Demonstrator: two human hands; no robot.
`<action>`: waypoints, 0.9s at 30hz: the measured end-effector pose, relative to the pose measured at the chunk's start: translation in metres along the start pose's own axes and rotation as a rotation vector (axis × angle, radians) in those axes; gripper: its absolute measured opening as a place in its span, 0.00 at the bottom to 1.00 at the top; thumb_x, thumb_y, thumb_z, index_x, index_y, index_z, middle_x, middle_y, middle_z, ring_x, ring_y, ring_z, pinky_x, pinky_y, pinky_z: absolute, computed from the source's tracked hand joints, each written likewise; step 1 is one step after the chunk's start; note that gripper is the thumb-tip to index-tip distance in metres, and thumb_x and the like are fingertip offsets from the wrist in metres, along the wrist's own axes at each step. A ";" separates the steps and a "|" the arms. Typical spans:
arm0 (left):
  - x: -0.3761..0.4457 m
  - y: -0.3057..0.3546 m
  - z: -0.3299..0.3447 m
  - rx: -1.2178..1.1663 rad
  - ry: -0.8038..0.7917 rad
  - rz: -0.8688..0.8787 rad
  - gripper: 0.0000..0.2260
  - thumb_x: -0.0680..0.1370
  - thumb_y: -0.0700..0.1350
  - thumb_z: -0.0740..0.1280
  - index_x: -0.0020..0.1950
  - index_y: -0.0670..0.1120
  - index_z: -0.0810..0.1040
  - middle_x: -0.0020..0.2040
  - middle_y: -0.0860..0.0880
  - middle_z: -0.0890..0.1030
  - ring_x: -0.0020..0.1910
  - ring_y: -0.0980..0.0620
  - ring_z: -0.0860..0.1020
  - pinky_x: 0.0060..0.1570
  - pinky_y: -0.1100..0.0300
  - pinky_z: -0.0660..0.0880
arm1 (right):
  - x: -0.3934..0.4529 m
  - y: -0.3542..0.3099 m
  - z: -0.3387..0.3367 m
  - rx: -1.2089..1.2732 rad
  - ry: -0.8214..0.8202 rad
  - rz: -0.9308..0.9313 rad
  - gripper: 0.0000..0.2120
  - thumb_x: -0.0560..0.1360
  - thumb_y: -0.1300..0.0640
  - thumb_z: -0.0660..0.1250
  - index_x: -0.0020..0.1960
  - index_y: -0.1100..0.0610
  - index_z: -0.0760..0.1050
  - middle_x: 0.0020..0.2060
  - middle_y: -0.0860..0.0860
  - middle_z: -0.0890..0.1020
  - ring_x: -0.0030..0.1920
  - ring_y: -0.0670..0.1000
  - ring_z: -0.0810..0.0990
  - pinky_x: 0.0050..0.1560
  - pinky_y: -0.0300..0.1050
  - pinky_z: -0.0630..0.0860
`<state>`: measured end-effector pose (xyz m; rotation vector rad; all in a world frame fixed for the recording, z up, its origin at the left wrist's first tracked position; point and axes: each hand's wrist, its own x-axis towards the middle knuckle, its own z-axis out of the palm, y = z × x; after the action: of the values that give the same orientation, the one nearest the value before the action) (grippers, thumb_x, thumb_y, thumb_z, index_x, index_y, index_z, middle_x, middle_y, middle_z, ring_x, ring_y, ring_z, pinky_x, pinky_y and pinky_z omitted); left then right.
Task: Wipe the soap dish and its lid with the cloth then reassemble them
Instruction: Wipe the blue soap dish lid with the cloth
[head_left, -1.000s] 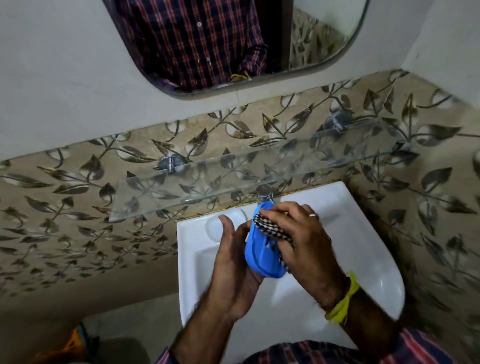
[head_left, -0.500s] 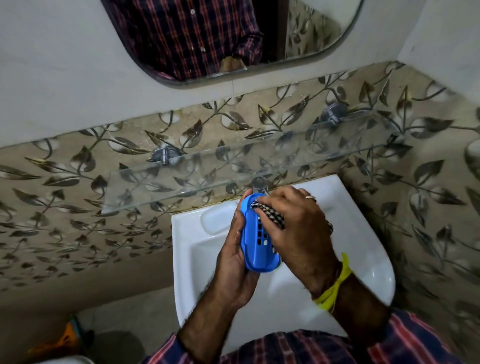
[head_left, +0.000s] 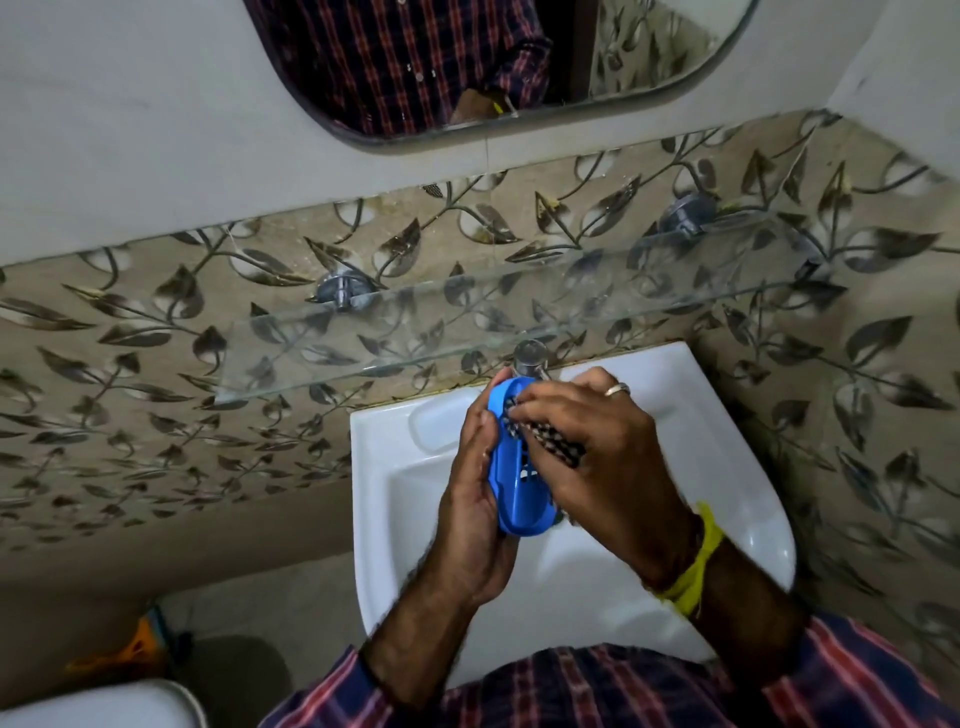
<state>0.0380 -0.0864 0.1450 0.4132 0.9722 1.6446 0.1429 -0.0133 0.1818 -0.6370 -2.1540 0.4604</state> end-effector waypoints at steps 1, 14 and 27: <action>-0.001 -0.001 0.001 0.006 0.003 0.012 0.23 0.79 0.56 0.63 0.74 0.55 0.73 0.73 0.46 0.77 0.71 0.46 0.76 0.62 0.56 0.78 | -0.002 0.002 -0.002 -0.031 0.004 0.001 0.13 0.64 0.72 0.74 0.48 0.62 0.83 0.49 0.54 0.86 0.49 0.51 0.79 0.53 0.46 0.76; 0.011 -0.002 0.000 -0.049 -0.011 -0.032 0.20 0.85 0.55 0.54 0.69 0.54 0.79 0.70 0.44 0.80 0.68 0.47 0.78 0.64 0.54 0.78 | 0.006 -0.011 -0.001 -0.022 0.018 0.056 0.13 0.63 0.73 0.74 0.46 0.63 0.84 0.47 0.55 0.86 0.48 0.54 0.81 0.53 0.45 0.77; 0.017 0.001 0.007 0.007 0.063 -0.004 0.22 0.83 0.55 0.58 0.76 0.54 0.72 0.72 0.41 0.77 0.67 0.44 0.78 0.64 0.52 0.78 | -0.012 -0.017 -0.006 0.024 -0.035 0.173 0.16 0.61 0.70 0.75 0.46 0.59 0.79 0.41 0.52 0.80 0.43 0.56 0.79 0.41 0.53 0.79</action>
<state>0.0363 -0.0680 0.1463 0.3657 1.0249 1.6595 0.1497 -0.0332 0.1867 -0.8108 -2.1319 0.5924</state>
